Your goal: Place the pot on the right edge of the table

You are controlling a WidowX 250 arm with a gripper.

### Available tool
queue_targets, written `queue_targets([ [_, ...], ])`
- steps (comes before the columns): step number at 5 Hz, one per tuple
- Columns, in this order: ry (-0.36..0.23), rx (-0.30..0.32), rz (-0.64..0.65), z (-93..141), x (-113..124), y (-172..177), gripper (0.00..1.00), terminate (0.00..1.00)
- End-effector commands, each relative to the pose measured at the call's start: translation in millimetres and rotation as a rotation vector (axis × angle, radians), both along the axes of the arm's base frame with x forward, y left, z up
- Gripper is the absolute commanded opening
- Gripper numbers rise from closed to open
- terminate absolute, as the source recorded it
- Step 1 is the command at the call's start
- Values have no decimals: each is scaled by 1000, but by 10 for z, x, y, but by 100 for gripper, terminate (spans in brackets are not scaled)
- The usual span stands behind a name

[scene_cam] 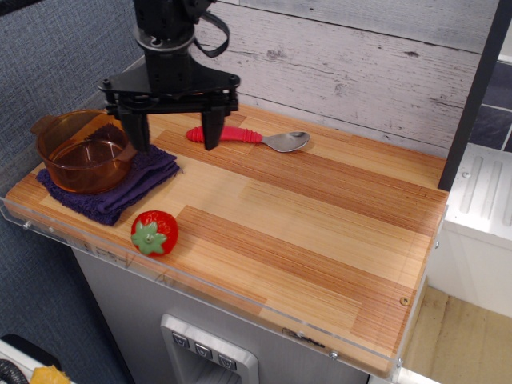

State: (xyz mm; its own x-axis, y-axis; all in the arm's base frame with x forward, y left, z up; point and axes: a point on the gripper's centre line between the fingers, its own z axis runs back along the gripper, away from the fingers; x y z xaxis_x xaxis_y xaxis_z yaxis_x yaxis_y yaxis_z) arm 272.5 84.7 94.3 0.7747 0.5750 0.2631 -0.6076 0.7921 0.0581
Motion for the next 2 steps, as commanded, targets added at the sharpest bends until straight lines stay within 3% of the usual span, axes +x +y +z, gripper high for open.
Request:
queue_targets([
  [1, -43, 30, 92, 162, -16, 403, 100, 0],
  [2, -26, 42, 133, 101, 1, 605, 100, 0],
])
